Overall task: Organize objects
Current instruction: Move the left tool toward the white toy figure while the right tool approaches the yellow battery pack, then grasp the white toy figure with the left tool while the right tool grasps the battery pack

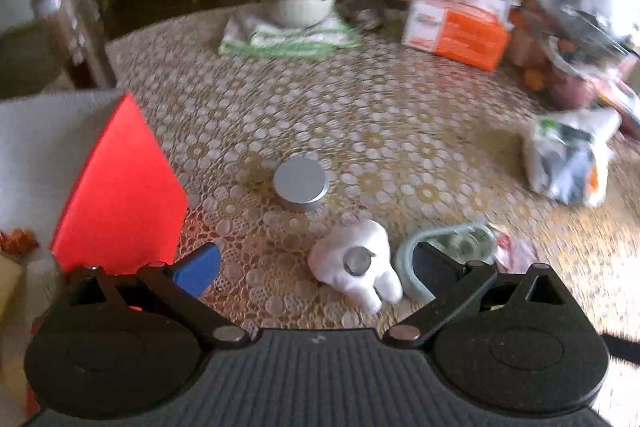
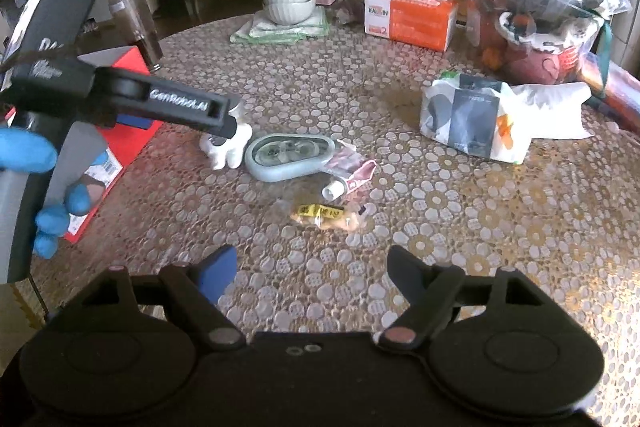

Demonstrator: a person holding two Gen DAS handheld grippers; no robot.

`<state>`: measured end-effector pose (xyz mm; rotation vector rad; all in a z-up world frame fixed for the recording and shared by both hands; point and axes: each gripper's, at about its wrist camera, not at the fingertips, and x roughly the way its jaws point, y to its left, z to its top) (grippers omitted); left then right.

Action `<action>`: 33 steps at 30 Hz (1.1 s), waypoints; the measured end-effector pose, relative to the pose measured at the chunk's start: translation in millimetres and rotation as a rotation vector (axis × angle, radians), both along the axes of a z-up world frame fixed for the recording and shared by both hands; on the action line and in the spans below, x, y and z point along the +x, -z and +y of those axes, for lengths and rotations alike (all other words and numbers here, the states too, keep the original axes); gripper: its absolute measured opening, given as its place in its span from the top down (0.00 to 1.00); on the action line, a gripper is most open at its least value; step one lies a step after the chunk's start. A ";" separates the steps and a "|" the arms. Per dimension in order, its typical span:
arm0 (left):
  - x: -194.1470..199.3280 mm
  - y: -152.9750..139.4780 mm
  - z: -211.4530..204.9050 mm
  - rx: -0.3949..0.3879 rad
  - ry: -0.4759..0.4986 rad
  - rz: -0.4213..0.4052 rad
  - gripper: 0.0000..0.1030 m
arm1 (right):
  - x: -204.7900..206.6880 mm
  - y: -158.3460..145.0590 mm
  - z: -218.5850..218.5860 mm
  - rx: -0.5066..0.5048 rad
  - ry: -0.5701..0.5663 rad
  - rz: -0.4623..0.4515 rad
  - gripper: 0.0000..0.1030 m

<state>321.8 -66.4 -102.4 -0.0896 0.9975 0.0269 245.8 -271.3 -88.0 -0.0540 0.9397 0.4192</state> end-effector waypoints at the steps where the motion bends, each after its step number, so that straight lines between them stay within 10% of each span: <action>1: 3.6 3.7 2.3 -0.016 -0.023 0.014 0.00 | 2.8 1.8 1.3 0.005 0.001 0.004 0.21; 22: 11.7 30.4 -0.2 -0.013 -0.101 0.027 0.10 | 42.3 37.0 25.9 -0.055 0.073 0.006 0.27; 33: -3.0 24.3 -9.0 0.067 -0.013 -0.019 0.58 | 30.7 34.7 32.7 -0.135 0.058 -0.060 0.80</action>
